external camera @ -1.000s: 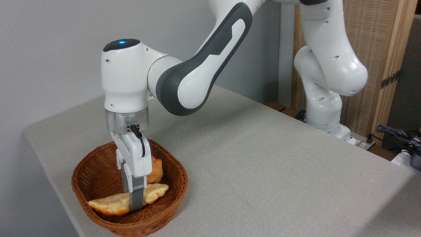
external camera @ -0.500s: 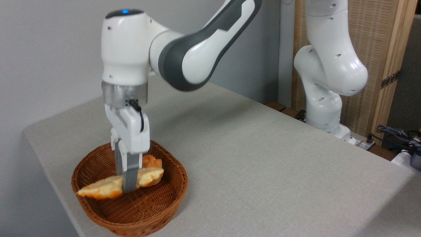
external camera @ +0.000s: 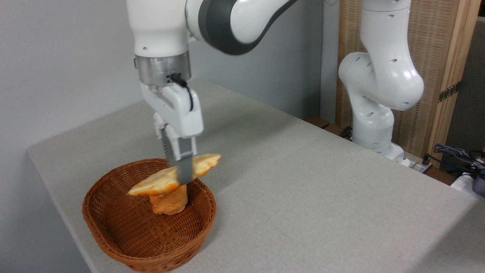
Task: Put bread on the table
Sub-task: 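Close the gripper on the braided roll and lift it from the basket, then carry the roll beside the basket and lower it onto the table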
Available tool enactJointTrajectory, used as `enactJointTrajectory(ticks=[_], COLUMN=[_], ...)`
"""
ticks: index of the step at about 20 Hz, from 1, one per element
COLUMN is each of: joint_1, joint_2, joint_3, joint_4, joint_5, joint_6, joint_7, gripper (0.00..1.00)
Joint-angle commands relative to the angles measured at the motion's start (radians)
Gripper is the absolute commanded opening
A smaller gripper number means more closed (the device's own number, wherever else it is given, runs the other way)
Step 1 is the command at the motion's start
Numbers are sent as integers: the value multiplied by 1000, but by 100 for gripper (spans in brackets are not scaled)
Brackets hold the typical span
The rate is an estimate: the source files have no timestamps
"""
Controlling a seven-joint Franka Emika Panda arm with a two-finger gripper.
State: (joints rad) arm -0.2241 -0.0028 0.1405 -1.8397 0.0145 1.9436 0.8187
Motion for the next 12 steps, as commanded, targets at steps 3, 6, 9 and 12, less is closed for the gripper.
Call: enactJointTrajectory(ticks=[3,6,9,12], joint_1=[2,2,0,-7], joint_2=[-81,-123,-166,-163], joint_3=[36,37,37,34], joint_4=[-27,-71,-140,-180], joint_5=[-36,-38,-36,-31], joint_6=[-210,-271,-302,-313], joint_7=[4,-1,0,4], gripper=[37,40,41,61])
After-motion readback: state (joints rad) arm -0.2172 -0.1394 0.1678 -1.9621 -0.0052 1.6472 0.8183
